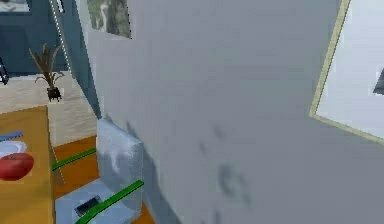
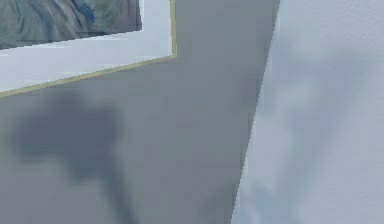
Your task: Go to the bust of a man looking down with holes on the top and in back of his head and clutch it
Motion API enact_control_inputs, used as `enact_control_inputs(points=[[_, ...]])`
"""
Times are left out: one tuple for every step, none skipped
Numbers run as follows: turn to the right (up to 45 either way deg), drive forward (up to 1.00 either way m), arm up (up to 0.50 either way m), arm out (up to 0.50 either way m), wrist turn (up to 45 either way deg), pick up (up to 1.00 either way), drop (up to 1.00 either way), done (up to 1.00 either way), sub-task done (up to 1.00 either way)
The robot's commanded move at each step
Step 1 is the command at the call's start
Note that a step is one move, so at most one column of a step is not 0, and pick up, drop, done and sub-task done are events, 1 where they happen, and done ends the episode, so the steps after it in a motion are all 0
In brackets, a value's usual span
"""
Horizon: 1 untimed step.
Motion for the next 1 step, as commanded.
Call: enact_control_inputs(points=[[0.0, 0.10, 0.00, 0.00, 0.0, 0.00, 0.00, 0.00, 0.00]])
